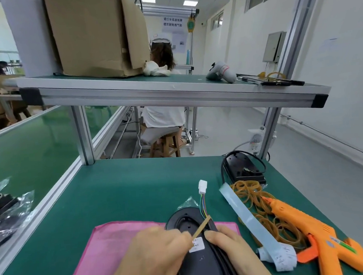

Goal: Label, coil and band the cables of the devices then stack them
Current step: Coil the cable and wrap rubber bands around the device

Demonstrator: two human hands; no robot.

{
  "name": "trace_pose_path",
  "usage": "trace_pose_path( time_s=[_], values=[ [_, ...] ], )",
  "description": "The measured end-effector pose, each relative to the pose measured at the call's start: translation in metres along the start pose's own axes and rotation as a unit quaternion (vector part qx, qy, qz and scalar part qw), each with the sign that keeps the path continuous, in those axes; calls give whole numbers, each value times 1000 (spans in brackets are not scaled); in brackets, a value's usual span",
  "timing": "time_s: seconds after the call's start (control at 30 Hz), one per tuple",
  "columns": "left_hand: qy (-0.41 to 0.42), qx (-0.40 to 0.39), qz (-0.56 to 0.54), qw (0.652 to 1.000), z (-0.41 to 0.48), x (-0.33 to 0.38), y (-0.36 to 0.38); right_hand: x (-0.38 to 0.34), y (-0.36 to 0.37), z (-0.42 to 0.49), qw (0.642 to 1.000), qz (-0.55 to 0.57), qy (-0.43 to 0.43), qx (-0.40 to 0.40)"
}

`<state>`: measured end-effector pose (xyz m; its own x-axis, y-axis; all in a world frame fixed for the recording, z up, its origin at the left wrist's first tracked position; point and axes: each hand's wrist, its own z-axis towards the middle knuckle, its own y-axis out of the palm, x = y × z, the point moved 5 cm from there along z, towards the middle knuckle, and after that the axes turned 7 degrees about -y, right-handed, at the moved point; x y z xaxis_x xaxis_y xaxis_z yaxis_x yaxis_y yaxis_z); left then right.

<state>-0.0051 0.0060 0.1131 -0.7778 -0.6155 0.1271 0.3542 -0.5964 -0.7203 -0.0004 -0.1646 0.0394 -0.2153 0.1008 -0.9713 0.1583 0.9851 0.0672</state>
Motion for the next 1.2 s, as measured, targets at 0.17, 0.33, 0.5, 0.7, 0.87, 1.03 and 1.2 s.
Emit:
trace_pose_path(
  time_s=[0.17,0.33,0.5,0.7,0.87,1.03,1.2],
  values=[
    [-153,-68,-125,978,-29,-21,7,-5,-14,-3,996,73,-4,44],
    [-308,-102,-295,899,-40,-35,23,-11,-15,-10,992,102,-21,70],
    [-395,-28,-295,869,-37,-39,26,-17,-11,-11,994,68,-51,62],
    [-554,-69,-460,690,-29,-25,54,-23,-2,-15,996,9,-85,22],
    [-571,-45,-552,606,-27,-23,69,-29,2,-23,995,-27,-92,-32],
    [-587,-69,-615,522,-40,-19,80,-55,-24,-25,968,-153,-196,44],
    [-577,-89,-597,551,-43,-21,81,-88,-11,-27,820,-441,-365,-8]
  ],
)
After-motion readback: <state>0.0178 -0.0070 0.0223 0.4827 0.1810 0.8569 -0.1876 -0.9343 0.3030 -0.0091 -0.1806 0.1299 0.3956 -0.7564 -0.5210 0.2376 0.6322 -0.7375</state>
